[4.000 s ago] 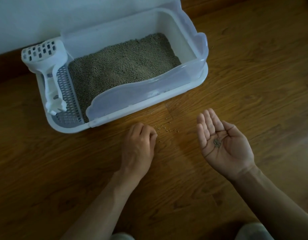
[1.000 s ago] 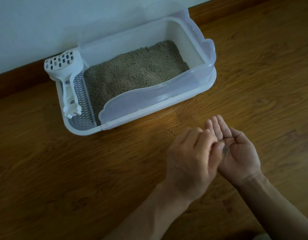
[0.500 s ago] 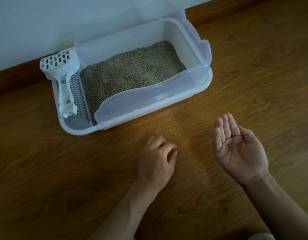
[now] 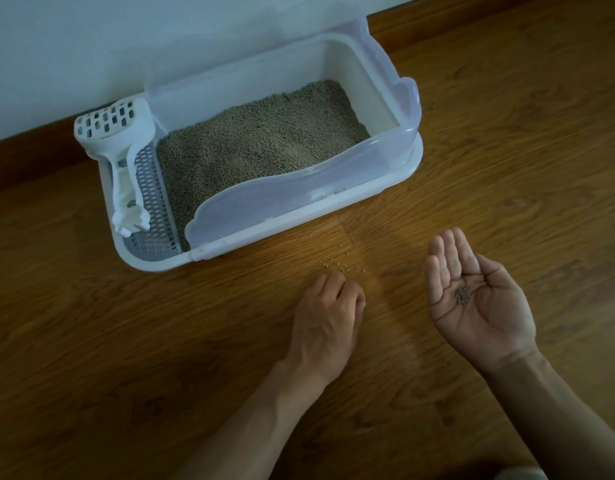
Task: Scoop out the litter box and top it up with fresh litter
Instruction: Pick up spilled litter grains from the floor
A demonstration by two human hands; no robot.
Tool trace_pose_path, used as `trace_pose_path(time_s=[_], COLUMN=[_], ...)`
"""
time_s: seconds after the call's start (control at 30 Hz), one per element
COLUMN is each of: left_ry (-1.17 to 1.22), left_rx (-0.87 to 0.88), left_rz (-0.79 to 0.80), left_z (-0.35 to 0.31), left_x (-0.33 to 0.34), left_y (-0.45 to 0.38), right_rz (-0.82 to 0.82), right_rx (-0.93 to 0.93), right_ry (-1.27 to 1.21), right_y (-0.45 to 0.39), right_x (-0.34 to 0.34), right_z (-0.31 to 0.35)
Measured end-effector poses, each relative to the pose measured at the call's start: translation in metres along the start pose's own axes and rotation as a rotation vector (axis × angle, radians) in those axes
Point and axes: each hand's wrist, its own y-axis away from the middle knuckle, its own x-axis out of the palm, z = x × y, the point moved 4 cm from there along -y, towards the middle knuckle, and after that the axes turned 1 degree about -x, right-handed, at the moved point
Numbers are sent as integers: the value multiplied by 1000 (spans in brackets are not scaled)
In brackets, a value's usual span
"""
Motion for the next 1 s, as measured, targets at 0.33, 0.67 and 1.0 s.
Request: trace_pose_path(time_s=[0.33,0.67,1.0], left_ry=[288,269,-16], left_rx=[195,65,-182], left_rz=[-306,-356,-86], left_z=[-82,-28,52], left_x=[-38,-42,-26], left_y=[-19,-18,-30], right_rz=[-29,-70,10], right_rx=[125,-29,-16], right_ry=[-39,-67,-70], right_y=[-5,-1,-3], right_x=[7,9,14], right_z=[-20,0,-5])
